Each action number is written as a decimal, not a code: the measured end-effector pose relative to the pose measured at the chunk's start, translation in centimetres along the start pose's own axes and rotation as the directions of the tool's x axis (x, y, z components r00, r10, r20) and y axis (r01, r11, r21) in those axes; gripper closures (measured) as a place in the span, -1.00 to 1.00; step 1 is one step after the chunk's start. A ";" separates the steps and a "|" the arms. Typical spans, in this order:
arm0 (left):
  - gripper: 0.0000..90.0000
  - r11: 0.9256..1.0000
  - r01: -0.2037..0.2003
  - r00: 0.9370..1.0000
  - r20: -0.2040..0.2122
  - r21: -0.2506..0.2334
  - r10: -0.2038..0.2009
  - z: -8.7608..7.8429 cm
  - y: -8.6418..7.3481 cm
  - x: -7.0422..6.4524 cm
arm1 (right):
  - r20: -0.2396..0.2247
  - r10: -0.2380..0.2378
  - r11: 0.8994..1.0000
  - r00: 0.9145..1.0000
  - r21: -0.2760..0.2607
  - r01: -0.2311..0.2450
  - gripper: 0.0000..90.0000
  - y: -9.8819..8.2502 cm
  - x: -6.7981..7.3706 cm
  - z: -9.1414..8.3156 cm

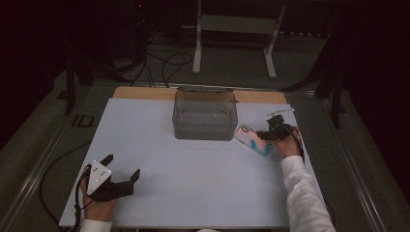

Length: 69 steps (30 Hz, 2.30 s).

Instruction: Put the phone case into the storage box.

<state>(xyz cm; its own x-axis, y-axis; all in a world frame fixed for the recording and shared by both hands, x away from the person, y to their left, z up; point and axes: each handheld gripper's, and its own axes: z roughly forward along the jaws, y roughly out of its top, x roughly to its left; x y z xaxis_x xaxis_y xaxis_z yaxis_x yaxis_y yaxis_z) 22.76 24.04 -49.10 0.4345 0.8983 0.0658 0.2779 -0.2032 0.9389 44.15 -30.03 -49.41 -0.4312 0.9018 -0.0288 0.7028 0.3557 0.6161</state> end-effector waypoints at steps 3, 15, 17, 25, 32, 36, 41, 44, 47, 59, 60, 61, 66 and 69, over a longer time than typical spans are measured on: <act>-0.99 1.000 0.001 1.000 0.001 -0.001 -0.001 0.0 0.0 0.0 | 0.004 -0.025 0.999 1.000 0.026 0.024 -0.10 0.3 0.0 0.3; -0.99 1.000 0.000 1.000 0.002 0.000 0.000 0.0 0.0 0.0 | -0.041 -0.069 0.989 0.997 0.132 0.074 0.40 0.5 -0.8 1.4; -0.99 1.000 0.000 1.000 0.002 -0.001 0.000 0.0 0.0 0.0 | -0.061 -0.073 0.987 0.996 0.137 0.080 0.53 0.5 -0.8 1.5; -0.99 1.000 0.000 1.000 0.002 0.000 0.000 0.0 0.0 0.0 | -0.096 -0.126 0.978 0.987 0.156 0.140 0.85 0.5 -0.5 1.6; -0.99 1.000 0.004 1.000 0.000 -0.003 -0.004 0.0 0.0 0.0 | -0.057 -0.136 0.971 0.989 0.189 0.144 0.97 0.3 -0.3 1.2; -0.99 1.000 0.001 1.000 0.000 0.002 -0.001 0.0 0.0 0.1 | -0.044 -0.118 0.974 0.992 0.189 0.124 0.97 0.0 -0.4 0.9; -0.99 1.000 0.001 1.000 0.001 0.008 -0.001 0.1 0.0 0.0 | -0.029 -0.105 0.984 0.994 0.139 0.108 0.97 -0.6 -0.6 -0.3; -0.99 1.000 0.000 1.000 0.001 0.010 0.000 0.1 0.0 0.0 | -0.018 -0.124 0.986 0.992 0.112 0.125 0.97 -0.7 -0.4 -1.0; -0.99 1.000 0.002 1.000 -0.001 0.012 -0.002 0.2 0.0 0.0 | -0.007 -0.128 0.988 0.992 0.087 0.128 0.97 -0.7 -0.2 -1.8; -0.99 1.000 0.008 1.000 -0.007 0.021 -0.007 0.3 0.0 0.0 | 0.026 -0.151 0.988 0.988 -0.016 0.151 0.97 -0.7 0.7 -5.0; -0.99 1.000 0.008 1.000 -0.008 0.023 -0.007 0.3 0.0 0.0 | 0.029 -0.149 0.988 0.988 -0.023 0.150 0.97 -0.7 0.8 -5.2; -0.99 1.000 0.007 1.000 -0.007 0.025 -0.007 0.3 0.0 -0.1 | 0.029 -0.147 0.988 0.989 -0.031 0.148 0.97 -0.6 0.9 -5.4; -0.99 1.000 0.010 1.000 -0.006 0.026 -0.010 0.3 0.0 -0.1 | 0.041 -0.159 0.985 0.986 -0.064 0.162 0.97 -0.4 1.5 -6.4; -0.99 1.000 0.010 1.000 -0.002 0.027 -0.010 0.4 0.1 -0.1 | 0.051 -0.170 0.981 0.984 -0.087 0.174 0.97 -0.2 2.1 -7.1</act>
<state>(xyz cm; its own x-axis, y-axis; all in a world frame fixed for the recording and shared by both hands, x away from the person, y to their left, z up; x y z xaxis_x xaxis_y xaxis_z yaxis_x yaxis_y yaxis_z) 23.03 23.77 -49.17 0.4297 0.9011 0.0576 0.3050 -0.2049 0.9300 39.16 -29.97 -44.00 -0.5147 0.8397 -0.1733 0.5654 0.4843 0.6677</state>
